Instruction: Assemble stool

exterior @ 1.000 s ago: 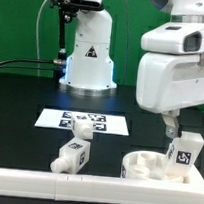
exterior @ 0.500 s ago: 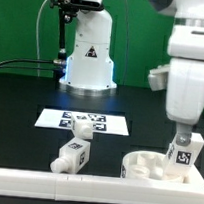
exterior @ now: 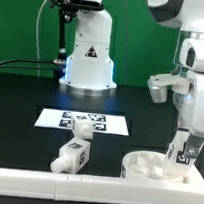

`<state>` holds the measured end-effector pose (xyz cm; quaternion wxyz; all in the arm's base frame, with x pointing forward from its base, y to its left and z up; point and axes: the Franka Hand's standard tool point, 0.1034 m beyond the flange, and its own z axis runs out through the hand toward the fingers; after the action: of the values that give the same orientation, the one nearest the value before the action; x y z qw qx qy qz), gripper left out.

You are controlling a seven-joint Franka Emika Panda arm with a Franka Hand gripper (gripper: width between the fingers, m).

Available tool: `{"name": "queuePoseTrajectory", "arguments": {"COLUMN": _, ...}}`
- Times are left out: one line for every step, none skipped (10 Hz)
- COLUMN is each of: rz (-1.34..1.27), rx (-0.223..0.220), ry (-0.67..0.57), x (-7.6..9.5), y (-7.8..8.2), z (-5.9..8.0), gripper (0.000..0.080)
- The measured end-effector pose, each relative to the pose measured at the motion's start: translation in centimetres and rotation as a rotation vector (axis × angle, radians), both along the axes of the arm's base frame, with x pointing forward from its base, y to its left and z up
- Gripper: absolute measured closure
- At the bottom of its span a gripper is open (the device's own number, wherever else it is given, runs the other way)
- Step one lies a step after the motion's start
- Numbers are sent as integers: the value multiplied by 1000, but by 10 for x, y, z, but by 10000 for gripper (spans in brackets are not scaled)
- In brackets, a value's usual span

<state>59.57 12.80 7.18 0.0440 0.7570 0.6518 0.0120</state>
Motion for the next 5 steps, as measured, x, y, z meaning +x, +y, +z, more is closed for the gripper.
{"name": "queuePoseTrajectory", "arguments": {"rz": -22, "rx": 2, "ry": -1, "x": 0, "y": 0, "z": 0, "gripper": 327}}
{"name": "queuePoseTrajectory", "arguments": {"rz": -43, "rx": 3, "ry": -1, "x": 0, "y": -1, "z": 0, "gripper": 460}}
{"name": "queuePoseTrajectory", "arguments": {"rz": -44, "rx": 3, "ry": -1, "x": 0, "y": -1, "z": 0, "gripper": 466}}
{"name": "queuePoseTrajectory", "arguments": {"rz": -92, "rx": 7, "ry": -4, "x": 0, "y": -1, "z": 0, "gripper": 466}}
{"name": "queuePoseTrajectory", "arguments": {"rz": -290, "rx": 22, "ry": -9, "x": 2, "y": 1, "z": 4, "gripper": 466}}
